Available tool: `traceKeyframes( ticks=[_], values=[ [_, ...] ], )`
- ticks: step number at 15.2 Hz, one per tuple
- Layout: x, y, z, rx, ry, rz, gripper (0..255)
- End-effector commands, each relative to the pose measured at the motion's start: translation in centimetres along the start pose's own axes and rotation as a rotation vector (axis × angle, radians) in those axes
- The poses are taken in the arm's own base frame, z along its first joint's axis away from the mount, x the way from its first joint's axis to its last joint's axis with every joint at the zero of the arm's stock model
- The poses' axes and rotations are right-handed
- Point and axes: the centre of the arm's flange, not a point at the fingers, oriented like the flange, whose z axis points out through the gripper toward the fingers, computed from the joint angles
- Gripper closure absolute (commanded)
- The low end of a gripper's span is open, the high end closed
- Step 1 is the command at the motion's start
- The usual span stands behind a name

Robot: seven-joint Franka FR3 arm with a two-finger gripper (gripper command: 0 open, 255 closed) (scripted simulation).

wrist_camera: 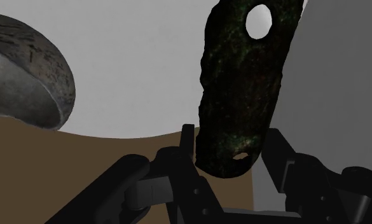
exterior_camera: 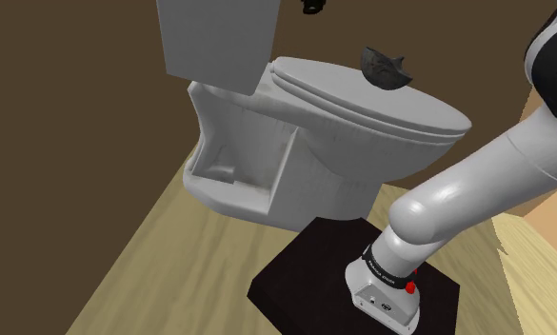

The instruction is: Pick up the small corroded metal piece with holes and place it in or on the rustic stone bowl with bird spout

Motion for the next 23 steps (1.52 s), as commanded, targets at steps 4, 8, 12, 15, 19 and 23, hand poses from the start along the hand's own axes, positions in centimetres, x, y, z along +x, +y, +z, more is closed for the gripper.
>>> traceKeyframes(
  ticks=[4, 8, 12, 15, 19, 23],
  values=[
    [1.2, 0.3, -2.3, 0.0, 0.0, 0.0, 255],
    [2.3, 2.8, -2.3, 0.0, 0.0, 0.0, 255],
    [3.9, 7.8, -1.3, 0.0, 0.0, 0.0, 255],
    [5.1, 11.5, -0.6, 0.0, 0.0, 0.0, 255],
    [6.6, 16.4, 0.5, 0.0, 0.0, 0.0, 255],
    [8.2, 21.4, 1.5, 0.0, 0.0, 0.0, 255]
  ],
)
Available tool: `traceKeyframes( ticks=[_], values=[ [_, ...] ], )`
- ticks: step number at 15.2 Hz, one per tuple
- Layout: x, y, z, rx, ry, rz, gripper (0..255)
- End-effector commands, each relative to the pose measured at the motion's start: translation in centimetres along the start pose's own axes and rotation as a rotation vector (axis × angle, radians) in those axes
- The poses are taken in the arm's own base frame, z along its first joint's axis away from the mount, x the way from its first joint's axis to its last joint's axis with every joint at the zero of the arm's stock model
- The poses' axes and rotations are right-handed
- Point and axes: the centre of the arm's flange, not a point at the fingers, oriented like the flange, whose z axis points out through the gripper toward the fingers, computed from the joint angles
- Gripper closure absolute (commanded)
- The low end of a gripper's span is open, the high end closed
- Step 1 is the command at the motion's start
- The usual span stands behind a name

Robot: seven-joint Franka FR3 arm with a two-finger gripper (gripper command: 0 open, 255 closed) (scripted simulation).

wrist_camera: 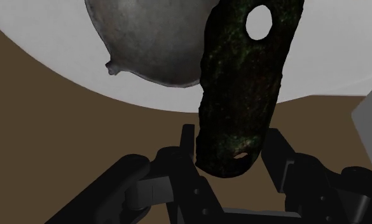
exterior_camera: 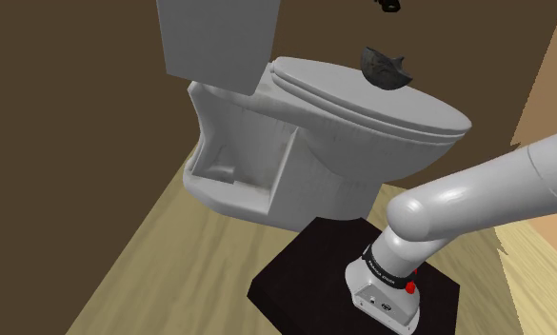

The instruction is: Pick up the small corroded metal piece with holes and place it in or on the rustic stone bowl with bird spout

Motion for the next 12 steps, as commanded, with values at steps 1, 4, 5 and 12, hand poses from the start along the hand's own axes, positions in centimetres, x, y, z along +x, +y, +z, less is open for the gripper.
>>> traceKeyframes(
  ticks=[1, 4, 5, 12],
  values=[
    [0.7, 2.8, 0.6, 0.0, 0.0, -0.001, 255],
    [1.9, 6.5, 1.3, 0.0, 0.0, -0.001, 255],
    [2.5, 8.5, 1.8, 0.0, 0.0, -0.001, 255],
    [0.8, 8.2, 5.0, 0.0, 0.0, -0.001, 255]
  ],
)
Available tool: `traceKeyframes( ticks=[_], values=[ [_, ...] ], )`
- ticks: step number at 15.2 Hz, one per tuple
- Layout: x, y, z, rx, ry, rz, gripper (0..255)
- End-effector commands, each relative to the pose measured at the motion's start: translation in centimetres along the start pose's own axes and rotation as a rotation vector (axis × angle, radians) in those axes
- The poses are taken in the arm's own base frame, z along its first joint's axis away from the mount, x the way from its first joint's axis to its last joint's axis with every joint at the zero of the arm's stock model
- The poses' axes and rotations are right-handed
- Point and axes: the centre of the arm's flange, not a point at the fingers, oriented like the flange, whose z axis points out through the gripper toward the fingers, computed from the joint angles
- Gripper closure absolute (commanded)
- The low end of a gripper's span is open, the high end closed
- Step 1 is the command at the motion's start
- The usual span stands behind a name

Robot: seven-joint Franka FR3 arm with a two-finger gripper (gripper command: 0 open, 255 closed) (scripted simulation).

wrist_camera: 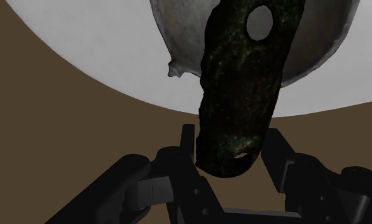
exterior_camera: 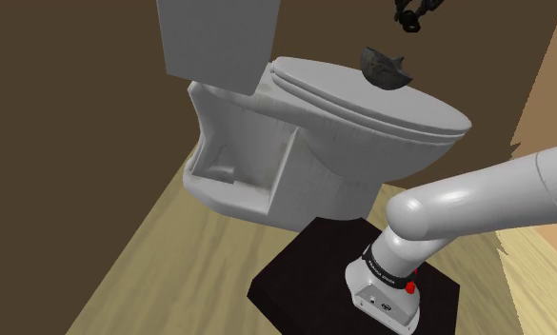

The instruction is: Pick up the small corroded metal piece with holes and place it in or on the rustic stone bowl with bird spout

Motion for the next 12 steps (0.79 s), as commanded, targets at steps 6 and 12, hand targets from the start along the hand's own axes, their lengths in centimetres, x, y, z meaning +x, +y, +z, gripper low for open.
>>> traceKeyframes(
  ticks=[6, 12],
  values=[
    [-1.7, -0.4, 3.2, 0.0, 0.0, 0.0, 255],
    [-2.7, -0.6, 4.9, 0.0, 0.0, 0.0, 255]
  ],
)
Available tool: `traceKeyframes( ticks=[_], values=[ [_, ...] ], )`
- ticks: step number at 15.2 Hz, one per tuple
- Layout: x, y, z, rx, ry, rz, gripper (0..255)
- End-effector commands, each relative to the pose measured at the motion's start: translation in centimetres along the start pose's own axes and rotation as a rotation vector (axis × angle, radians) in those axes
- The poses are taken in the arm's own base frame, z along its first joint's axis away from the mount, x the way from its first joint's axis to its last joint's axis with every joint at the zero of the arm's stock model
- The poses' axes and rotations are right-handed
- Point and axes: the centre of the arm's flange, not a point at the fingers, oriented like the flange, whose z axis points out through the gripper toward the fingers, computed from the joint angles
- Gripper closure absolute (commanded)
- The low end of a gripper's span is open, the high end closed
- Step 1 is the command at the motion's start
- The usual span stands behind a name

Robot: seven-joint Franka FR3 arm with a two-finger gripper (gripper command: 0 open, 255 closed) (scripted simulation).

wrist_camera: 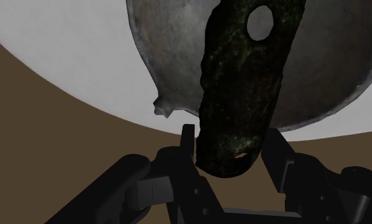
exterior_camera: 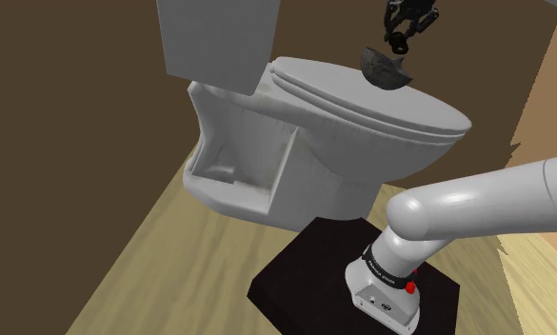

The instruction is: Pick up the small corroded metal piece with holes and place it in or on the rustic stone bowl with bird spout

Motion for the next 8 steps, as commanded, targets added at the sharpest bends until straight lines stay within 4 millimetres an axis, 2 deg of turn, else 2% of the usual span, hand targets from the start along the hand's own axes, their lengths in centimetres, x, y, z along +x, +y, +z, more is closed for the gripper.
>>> traceKeyframes(
  ticks=[1, 6, 7, 8],
  values=[
    [-0.11, 0.01, 0.08, 0.0, 0.0, 0.0, 255],
    [-0.11, 0.01, 0.08, 0.0, 0.0, 0.0, 255],
    [-0.11, 0.01, 0.08, 0.0, 0.0, 0.0, 0],
    [-0.11, 0.01, 0.08, 0.0, 0.0, 0.0, 0]
  ],
)
